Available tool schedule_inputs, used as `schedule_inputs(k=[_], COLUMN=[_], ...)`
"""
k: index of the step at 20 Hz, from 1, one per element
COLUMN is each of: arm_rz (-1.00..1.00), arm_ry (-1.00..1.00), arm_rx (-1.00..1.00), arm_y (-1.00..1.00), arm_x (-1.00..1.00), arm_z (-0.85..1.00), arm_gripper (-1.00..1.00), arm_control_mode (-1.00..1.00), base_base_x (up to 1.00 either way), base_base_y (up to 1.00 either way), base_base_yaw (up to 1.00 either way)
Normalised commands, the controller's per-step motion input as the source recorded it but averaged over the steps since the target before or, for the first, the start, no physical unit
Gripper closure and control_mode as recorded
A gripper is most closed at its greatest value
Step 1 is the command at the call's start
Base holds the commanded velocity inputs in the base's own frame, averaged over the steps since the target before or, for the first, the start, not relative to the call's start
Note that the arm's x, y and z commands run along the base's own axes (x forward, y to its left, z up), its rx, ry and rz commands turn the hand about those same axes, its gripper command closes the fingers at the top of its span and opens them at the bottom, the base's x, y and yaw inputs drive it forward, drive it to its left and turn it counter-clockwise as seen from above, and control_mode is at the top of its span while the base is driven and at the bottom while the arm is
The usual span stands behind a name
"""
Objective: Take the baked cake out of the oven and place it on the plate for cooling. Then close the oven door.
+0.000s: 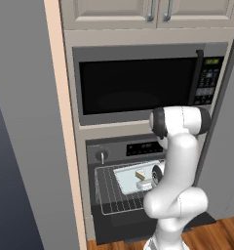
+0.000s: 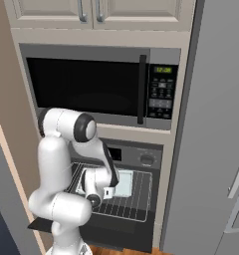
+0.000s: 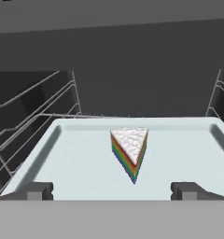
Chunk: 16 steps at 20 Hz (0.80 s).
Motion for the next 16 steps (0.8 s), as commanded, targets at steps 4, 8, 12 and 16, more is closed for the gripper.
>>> schedule_inputs(k=[4, 8, 12, 16], arm_rz=[0.0, 0.0, 0.0, 0.0], arm_ry=[-0.07, -0.05, -0.02, -0.02], arm_rx=[0.0, 0.0, 0.0, 0.0], arm_y=[-0.01, 0.0, 0.0, 0.0], arm_x=[0.29, 0.24, 0.07, 0.1], arm_z=[-0.14, -0.14, -0.12, -0.14], arm_gripper=[-1.0, -1.0, -1.0, -1.0], arm_control_mode=[-1.0, -1.0, -1.0, -1.0], base_base_x=[0.0, 0.0, 0.0, 0.0], base_base_y=[0.0, 0.0, 0.0, 0.0], base_base_yaw=[0.0, 0.0, 0.0, 0.0])
